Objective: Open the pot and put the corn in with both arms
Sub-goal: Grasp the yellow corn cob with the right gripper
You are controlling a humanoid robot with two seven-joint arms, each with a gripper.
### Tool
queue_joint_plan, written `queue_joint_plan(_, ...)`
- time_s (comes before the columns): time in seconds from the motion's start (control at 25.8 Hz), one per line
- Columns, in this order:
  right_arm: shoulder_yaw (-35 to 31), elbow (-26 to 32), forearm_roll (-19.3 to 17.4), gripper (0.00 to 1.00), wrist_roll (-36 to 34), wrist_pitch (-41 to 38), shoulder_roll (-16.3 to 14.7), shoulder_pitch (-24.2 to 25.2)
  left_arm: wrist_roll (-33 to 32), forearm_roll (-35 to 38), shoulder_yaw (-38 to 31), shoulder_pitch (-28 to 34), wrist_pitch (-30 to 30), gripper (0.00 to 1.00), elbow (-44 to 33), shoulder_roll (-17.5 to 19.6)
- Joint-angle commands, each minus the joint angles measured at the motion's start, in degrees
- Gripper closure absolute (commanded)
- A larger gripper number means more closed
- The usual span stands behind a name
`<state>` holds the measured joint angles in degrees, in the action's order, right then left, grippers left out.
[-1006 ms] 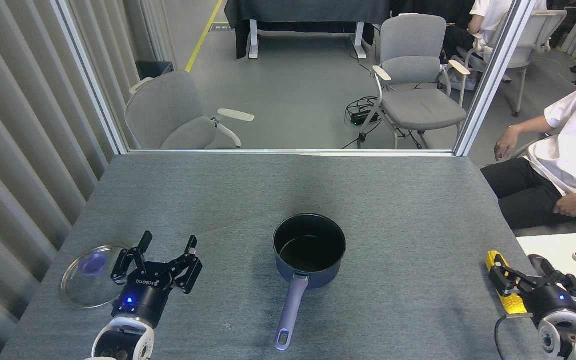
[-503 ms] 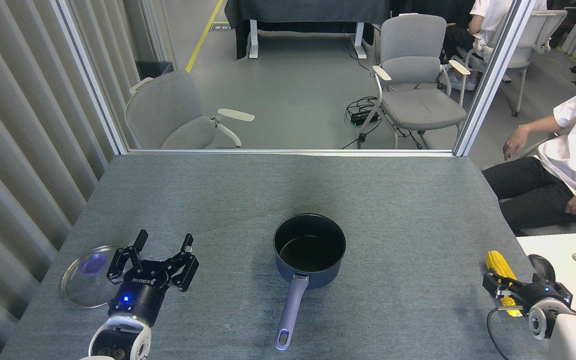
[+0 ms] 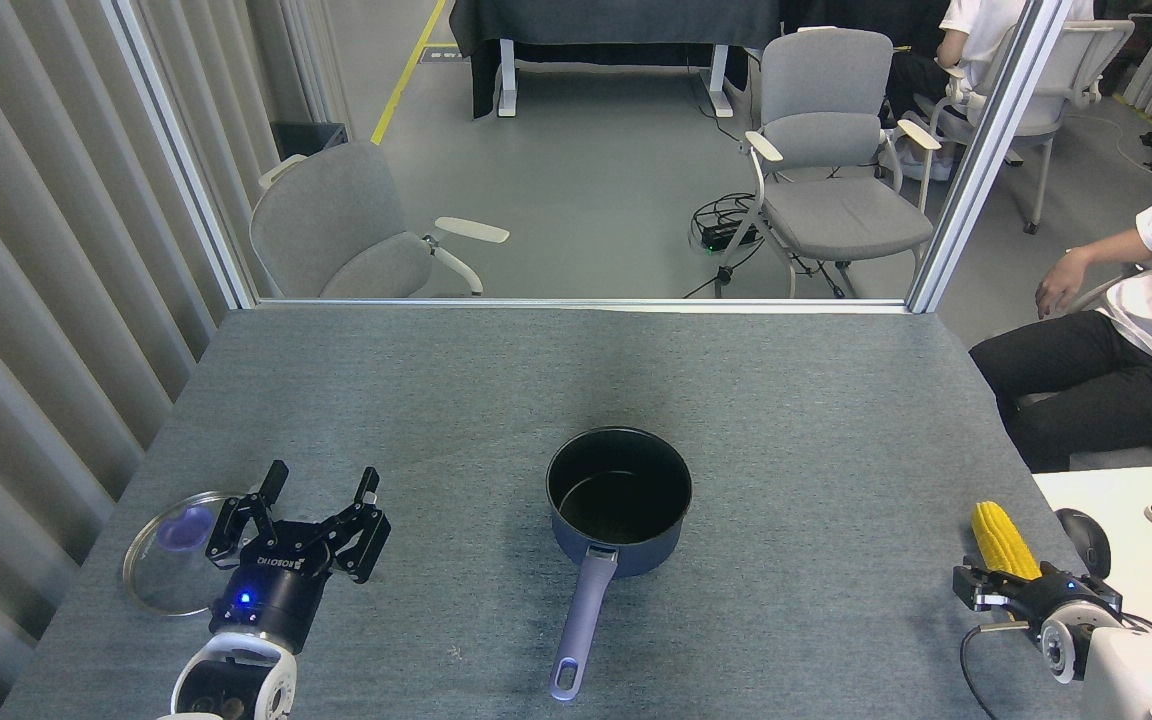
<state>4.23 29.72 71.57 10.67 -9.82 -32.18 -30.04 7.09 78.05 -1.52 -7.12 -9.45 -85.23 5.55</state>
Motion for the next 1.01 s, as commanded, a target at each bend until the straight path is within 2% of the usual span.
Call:
queue_joint_plan(0.0, -0.01, -0.01, -0.12, 0.53, -0.12, 0.60, 0.10, -0.02, 0.03, 0.00, -0.07, -0.09, -0.04, 0.01, 0.15, -0.01)
queue_joint_plan(0.08, -0.10, 0.08, -0.12, 0.66, 0.06, 0.60, 0.01, -0.02, 0.03, 0.00, -0.07, -0.09, -0.04, 0.01, 0.15, -0.01)
queue_joint_plan(0.19, -0.10, 0.08, -0.20, 0.80, 0.06, 0.60, -0.07, -0.02, 0.03, 0.00, -0.07, 0.00, -0.04, 0.01, 0.06, -0.10)
queue_joint_plan(0.31, -0.27, 0.26, -0.56, 0.88, 0.06, 0.51, -0.25, -0.20, 0.03, 0.00, -0.07, -0.09, -0.04, 0.01, 0.06, -0.10)
queue_joint_plan(0.54, -0.54, 2.54, -1.52, 0.91, 1.46, -0.28, -0.34, -3.18, 0.03, 0.00, -0.15, -0.44, 0.13, 0.01, 0.50, -0.10)
queue_joint_plan(0.66, -0.54, 7.20, -3.63, 0.91, 9.46, -0.20, 0.01, -6.09, 0.03, 0.00, -0.15, -0.44, 0.13, 0.01, 0.50, -0.10)
queue_joint_plan(0.77, -0.54, 12.56, -6.09, 0.92, 14.21, 0.33, 0.63, -6.79, 0.03, 0.00, -0.15, -0.44, 0.13, 0.01, 0.50, -0.10)
queue_joint_plan(0.81, -0.45, 14.41, -6.09, 0.94, 14.91, 0.42, 1.24, -6.79, 0.03, 0.00, -0.15, -0.53, 0.13, 0.01, 0.50, -0.10)
queue_joint_plan(0.97, -0.36, 19.94, -6.01, 0.97, 18.34, 1.91, 7.83, -7.23, 0.03, 0.00, -0.15, -0.71, 0.13, 0.01, 0.50, -0.10)
